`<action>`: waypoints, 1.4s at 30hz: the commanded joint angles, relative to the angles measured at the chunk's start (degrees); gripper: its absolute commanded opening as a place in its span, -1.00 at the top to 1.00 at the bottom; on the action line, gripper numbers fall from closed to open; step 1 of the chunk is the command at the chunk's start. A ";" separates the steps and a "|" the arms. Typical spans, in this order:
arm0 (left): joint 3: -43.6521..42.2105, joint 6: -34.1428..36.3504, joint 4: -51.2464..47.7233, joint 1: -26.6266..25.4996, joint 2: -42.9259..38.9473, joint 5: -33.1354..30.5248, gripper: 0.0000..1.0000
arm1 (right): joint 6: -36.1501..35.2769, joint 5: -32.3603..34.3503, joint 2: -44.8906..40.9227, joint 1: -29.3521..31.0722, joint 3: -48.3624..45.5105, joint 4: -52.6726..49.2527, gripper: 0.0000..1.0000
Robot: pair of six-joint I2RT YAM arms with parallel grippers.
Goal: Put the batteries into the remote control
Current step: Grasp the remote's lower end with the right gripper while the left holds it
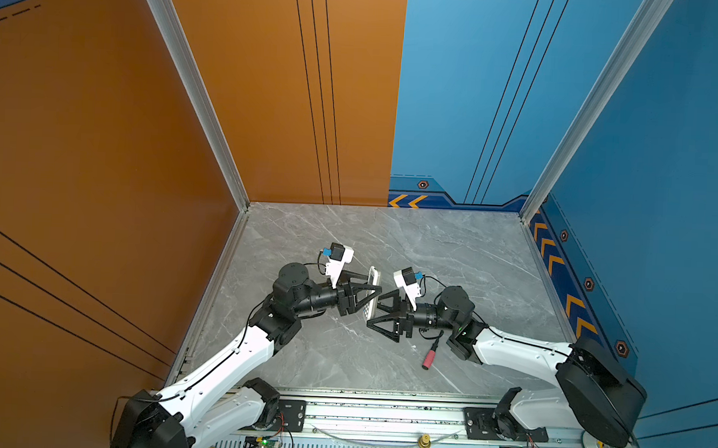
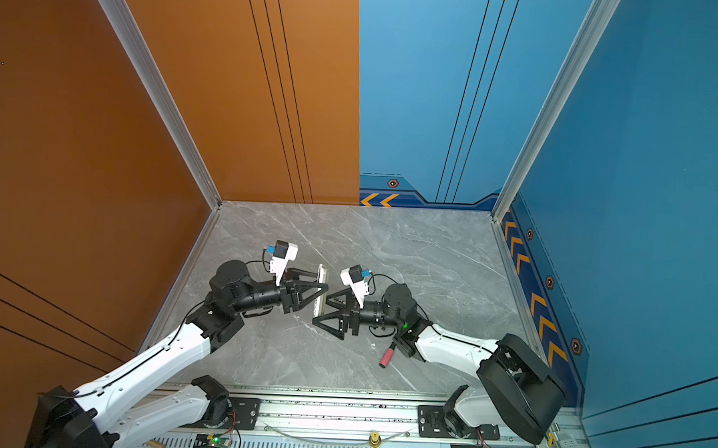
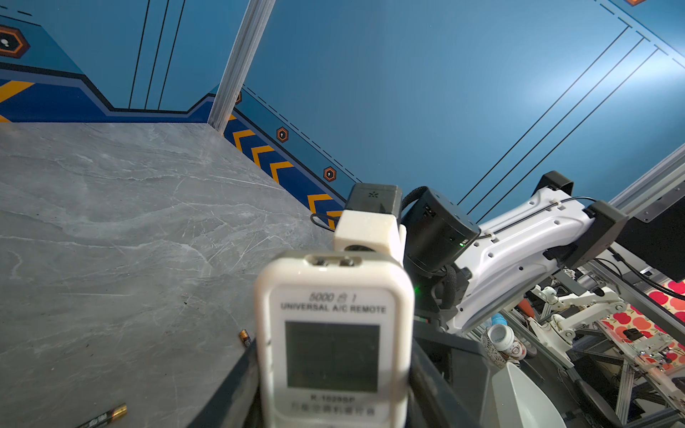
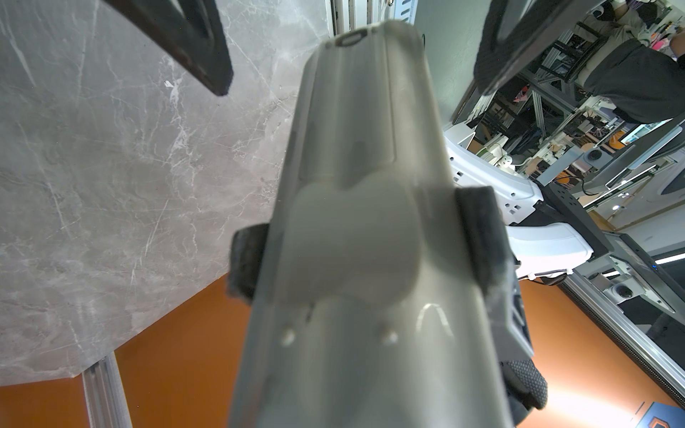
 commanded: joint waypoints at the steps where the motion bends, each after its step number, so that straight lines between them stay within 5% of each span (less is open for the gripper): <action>1: 1.04 0.79 1.68 -0.79 -0.29 1.68 0.68 | 0.97 -1.19 0.42 0.49 0.06 2.41 -0.92; 27: -0.07 -0.84 6.15 -1.84 0.56 1.45 0.73 | 2.28 -2.42 2.09 1.72 0.15 6.28 -0.34; 42: -0.55 -1.04 6.70 -1.43 0.12 1.18 0.76 | 3.34 -2.60 0.99 1.36 -0.46 8.03 -0.28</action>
